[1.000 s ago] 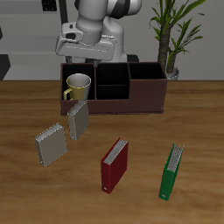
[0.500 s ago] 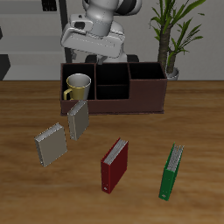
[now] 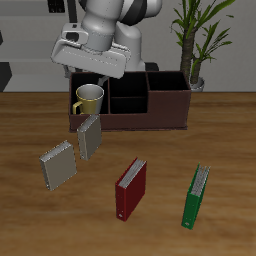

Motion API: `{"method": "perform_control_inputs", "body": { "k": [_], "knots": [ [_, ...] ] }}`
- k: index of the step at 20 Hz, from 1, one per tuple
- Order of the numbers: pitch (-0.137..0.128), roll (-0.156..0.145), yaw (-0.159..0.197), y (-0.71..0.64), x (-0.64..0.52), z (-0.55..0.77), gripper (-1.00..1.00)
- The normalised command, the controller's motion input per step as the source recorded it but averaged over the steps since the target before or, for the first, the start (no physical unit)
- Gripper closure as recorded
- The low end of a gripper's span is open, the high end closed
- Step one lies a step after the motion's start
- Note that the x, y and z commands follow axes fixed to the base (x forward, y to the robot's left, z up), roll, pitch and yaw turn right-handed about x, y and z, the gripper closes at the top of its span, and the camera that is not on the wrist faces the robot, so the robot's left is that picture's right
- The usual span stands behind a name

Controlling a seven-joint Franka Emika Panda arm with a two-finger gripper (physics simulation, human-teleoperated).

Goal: Place the white-yellow mug into the back desk caddy's left compartment and place the right yellow book into the back desk caddy's right compartment

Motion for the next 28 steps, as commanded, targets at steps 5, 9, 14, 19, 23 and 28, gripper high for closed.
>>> {"method": "perform_control_inputs", "body": {
  "k": [5,9,14,19,23,28],
  "knots": [
    [0.042,0.081,-0.021,-0.14,0.55,-0.14,-1.0],
    [0.037,0.137,-0.07,-0.11,0.32,-0.07,-1.0],
    [-0.039,0.138,-0.082,-0.17,0.31,-0.01,-1.0],
    [-0.044,0.017,-0.084,-0.33,0.3,0.03,-1.0],
    [-0.051,0.138,-0.061,-0.31,0.29,-0.02,-1.0],
    [-0.036,-0.037,-0.089,-0.25,0.19,-0.08,-1.0]
  ]
}}
